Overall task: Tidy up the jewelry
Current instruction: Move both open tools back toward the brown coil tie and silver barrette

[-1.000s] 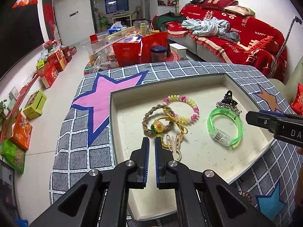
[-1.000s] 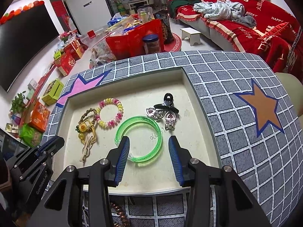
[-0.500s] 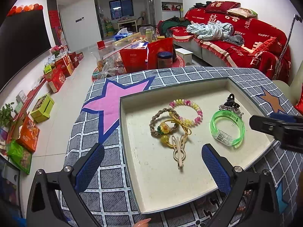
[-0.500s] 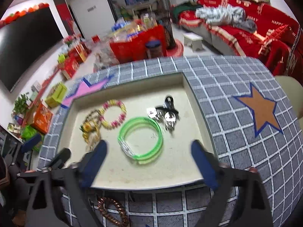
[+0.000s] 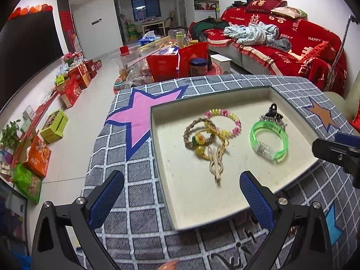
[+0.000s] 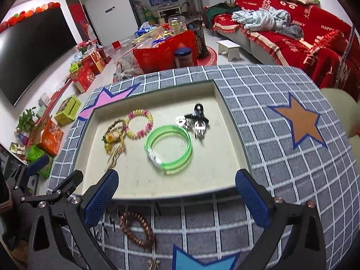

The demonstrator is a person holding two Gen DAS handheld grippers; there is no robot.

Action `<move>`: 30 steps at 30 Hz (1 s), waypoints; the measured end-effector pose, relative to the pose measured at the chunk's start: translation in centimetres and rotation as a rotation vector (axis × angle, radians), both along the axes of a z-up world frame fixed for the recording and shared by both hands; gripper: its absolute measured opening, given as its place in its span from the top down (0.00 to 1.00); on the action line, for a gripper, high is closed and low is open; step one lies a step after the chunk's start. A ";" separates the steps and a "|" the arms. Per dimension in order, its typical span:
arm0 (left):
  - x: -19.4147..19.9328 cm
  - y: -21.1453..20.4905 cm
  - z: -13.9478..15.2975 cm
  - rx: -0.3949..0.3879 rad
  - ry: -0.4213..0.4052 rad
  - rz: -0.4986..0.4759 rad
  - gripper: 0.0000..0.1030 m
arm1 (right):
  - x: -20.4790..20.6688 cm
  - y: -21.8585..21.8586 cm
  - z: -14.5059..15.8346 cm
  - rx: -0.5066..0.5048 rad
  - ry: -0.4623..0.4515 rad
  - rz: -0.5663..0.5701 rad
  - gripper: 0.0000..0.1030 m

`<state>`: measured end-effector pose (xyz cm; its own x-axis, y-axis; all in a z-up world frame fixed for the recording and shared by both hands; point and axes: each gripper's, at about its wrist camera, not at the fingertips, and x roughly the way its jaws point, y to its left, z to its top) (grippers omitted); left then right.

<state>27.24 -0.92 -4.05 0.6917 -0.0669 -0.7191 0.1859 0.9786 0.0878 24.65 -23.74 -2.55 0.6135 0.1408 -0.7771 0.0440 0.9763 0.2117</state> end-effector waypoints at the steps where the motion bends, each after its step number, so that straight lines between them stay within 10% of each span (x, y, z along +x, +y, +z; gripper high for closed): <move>1: -0.3 0.0 0.1 0.006 -0.002 0.000 0.00 | -0.4 -0.1 -0.1 0.008 0.006 -0.001 0.00; 30: -6.8 1.2 -2.5 -0.191 0.225 -0.052 0.00 | -12.7 4.0 -5.1 -0.067 0.124 0.064 0.00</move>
<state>20.44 0.29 -6.51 0.5082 -0.2473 -0.8250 0.2302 0.9620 -0.1465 11.95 -19.77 -7.62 0.5037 0.1225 -0.8551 0.0026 0.9897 0.1433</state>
